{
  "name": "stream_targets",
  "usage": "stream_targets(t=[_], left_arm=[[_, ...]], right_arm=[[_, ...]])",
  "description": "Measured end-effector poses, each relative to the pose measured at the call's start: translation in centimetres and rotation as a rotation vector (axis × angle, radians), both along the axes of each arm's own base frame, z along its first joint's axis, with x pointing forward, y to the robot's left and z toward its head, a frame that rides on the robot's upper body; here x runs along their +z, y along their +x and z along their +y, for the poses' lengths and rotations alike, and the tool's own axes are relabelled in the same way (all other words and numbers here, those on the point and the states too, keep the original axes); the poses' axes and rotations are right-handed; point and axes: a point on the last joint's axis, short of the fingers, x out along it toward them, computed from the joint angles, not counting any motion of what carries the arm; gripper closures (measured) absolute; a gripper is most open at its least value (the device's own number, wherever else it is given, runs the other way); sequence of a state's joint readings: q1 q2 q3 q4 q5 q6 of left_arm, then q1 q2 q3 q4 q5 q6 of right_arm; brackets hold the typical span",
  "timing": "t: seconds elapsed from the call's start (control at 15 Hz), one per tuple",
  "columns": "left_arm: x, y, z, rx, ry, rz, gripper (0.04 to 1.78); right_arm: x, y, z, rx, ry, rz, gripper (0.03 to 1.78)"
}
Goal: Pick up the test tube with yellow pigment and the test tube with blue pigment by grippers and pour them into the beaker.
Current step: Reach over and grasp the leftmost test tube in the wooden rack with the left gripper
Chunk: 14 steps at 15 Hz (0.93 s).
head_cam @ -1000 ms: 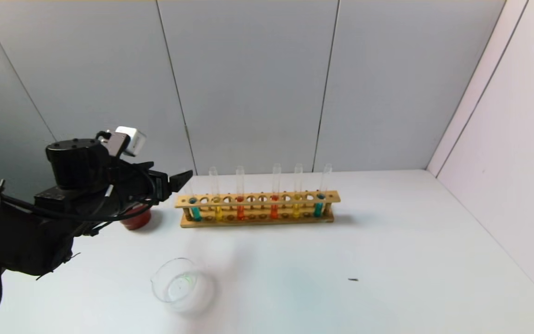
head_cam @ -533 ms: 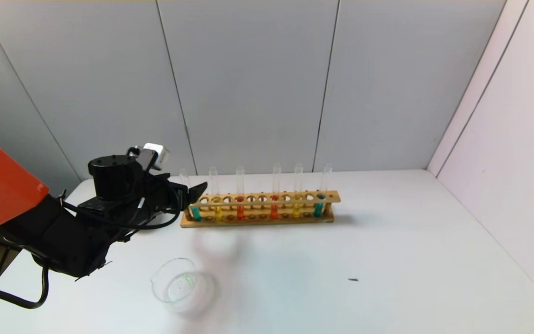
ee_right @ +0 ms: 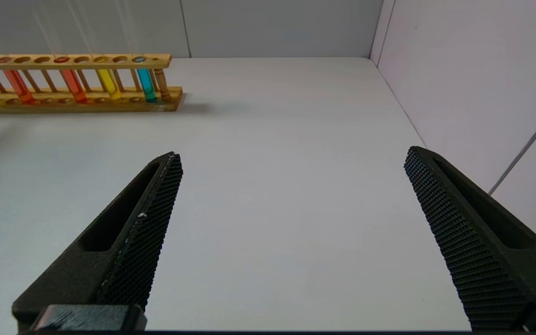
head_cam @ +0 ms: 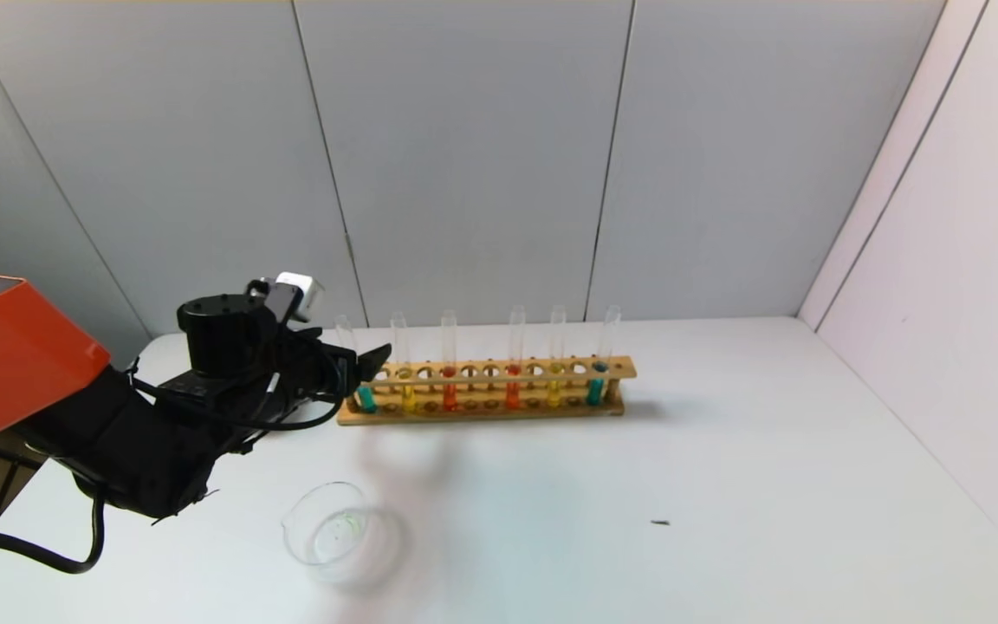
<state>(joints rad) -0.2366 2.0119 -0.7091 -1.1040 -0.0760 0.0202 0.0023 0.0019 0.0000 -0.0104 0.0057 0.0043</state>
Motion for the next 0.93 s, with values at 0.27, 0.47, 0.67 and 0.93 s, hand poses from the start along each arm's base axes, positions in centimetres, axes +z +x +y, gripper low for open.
stream_targets(t=[0.27,0.47,0.67,0.93], left_arm=[[0.01,0.06,0.09,0.016,0.001,-0.005,0.13],[-0.15,0.19,0.05,0.017,0.001,-0.009,0.39],[-0.29,0.35,-0.01,0.021,0.0,-0.028,0.9],[-0.54,0.44,-0.06,0.019,0.001,-0.023,1.49]], right_arm=[[0.0,0.0,0.0,0.0,0.0,0.0,0.07],[0.0,0.0,0.0,0.0,0.0,0.0,0.07],[0.0,0.0,0.0,0.0,0.0,0.0,0.07],[0.0,0.0,0.0,0.0,0.0,0.0,0.07]])
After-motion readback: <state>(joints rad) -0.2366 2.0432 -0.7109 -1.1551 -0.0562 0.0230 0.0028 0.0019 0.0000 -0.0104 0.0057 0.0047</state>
